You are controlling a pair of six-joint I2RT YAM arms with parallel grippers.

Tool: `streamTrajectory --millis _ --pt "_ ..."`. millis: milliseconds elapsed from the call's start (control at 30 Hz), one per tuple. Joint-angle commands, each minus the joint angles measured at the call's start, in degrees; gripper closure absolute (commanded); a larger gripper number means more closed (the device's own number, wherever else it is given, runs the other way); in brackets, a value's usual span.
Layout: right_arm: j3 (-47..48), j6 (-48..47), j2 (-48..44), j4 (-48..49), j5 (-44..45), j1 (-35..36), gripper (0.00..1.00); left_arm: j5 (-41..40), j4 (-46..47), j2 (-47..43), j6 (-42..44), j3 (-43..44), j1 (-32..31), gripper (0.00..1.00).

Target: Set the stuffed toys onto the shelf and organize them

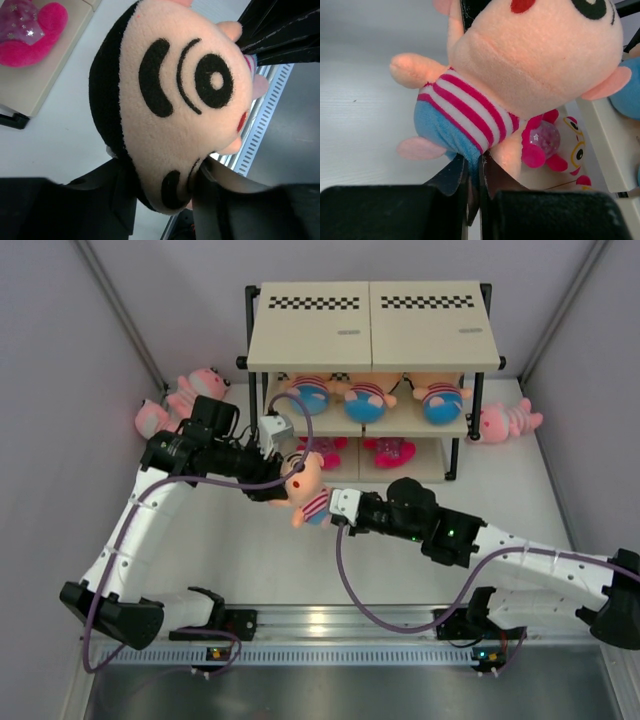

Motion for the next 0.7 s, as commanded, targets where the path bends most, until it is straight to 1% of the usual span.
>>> streamTrajectory --millis 0,33,67,100,167,300,333,367,433,467,500,533,600,633,667 --pt "3.7 4.4 -2.5 3.1 -0.4 1.0 1.00 -3.5 1.6 -0.7 -0.2 1.9 -0.1 0.52" --pt "3.5 4.6 -3.3 2.3 -0.2 1.1 1.00 -5.1 1.6 -0.9 -0.5 2.2 -0.1 0.40" --pt "3.3 4.9 -4.2 1.0 -0.2 1.0 1.00 -6.2 1.6 -1.1 -0.6 2.9 -0.1 0.32" --pt "3.2 4.9 -6.2 -1.4 0.4 1.0 1.00 -8.4 1.5 -1.4 -0.7 3.2 -0.1 0.19" --pt "3.5 4.7 -7.9 -4.4 1.6 1.1 1.00 -10.4 1.6 -2.7 -0.5 5.0 -0.1 0.11" --pt "5.8 5.2 -10.5 -14.7 2.8 1.0 1.00 -20.2 1.5 -5.0 -1.0 8.9 -0.1 0.06" --pt "7.6 5.0 -10.2 -16.3 2.1 1.0 1.00 -27.1 1.6 -5.3 -1.6 9.7 -0.1 0.03" --pt "8.7 4.5 -9.6 -17.7 1.3 1.0 1.00 -30.6 1.7 -5.7 -1.9 10.6 0.0 0.02" --pt "13.4 4.6 -6.1 -21.4 -0.6 1.0 1.00 -37.6 1.7 -5.9 -2.0 11.1 0.3 0.02" --pt "15.2 4.8 -4.5 -22.4 -0.8 1.0 1.00 -43.5 1.8 -5.9 -2.1 11.3 1.4 0.02" --pt "17.2 5.0 -1.0 -23.3 -1.5 1.0 1.00 -45.9 1.7 -5.6 -2.4 11.7 2.0 0.02" --pt "21.2 5.1 0.7 -25.0 -1.6 1.1 1.00 -47.2 1.9 -5.5 -2.9 11.8 2.7 0.01" --pt "25.2 5.1 5.2 -26.6 -2.1 1.1 1.00 -47.3 2.9 -5.6 -3.6 11.9 4.8 0.02" --pt "28.3 5.0 6.4 -27.7 -2.3 1.0 1.00 -45.9 2.9 -5.5 -4.0 11.8 5.1 0.04" --pt "29.6 5.1 7.2 -30.0 -2.4 1.0 1.00 -40.8 2.8 -5.3 -4.0 11.8 5.2 0.10"
